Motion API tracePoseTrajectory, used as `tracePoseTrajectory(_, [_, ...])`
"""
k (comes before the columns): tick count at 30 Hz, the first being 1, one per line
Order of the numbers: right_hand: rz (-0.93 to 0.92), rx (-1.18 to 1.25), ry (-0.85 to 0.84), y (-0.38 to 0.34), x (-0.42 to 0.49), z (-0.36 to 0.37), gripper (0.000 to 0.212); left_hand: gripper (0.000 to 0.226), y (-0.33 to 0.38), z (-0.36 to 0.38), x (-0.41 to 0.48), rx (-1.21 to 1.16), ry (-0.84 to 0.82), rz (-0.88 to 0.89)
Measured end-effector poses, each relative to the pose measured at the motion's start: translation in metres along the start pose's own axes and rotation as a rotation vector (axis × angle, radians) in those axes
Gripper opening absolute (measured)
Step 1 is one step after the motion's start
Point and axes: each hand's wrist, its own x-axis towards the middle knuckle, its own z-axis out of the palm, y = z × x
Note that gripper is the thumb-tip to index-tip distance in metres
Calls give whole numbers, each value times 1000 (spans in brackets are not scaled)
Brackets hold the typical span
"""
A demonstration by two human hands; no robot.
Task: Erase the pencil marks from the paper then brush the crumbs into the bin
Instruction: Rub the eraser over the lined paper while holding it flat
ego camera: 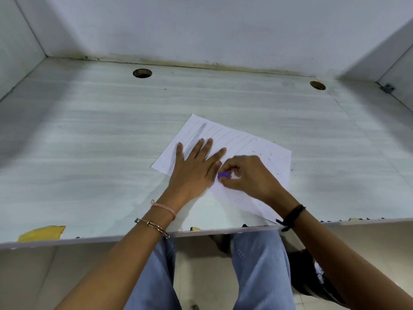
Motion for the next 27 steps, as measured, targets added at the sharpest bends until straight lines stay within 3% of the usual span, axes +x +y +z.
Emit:
tracePoseTrajectory(2, [25, -18, 45, 0, 3, 1, 6, 51, -1, -1, 0, -12, 0, -12])
tracePoseTrajectory(7, [-42, -7, -114, -10, -12, 5, 4, 51, 0, -2, -1, -11, -4, 10])
tracePoseTrajectory(11, [-6, -49, 57, -3, 4, -2, 4, 50, 0, -1, -1, -6, -1, 4])
tracePoseTrajectory(16, [-54, 4, -127, -14, -10, 4, 4, 51, -1, -1, -1, -11, -4, 19])
tracePoseTrajectory(20, [-15, -60, 30, -6, 4, -1, 2, 51, -2, 1, 0, 28, 6, 19])
tracePoseTrajectory(25, [-29, -26, -144, -12, -6, 5, 4, 50, -2, 0, -1, -16, 7, 24])
tracePoseTrajectory(27, [4, -40, -55, -4, 1, -1, 3, 51, -1, 0, 0, -6, 10, 16])
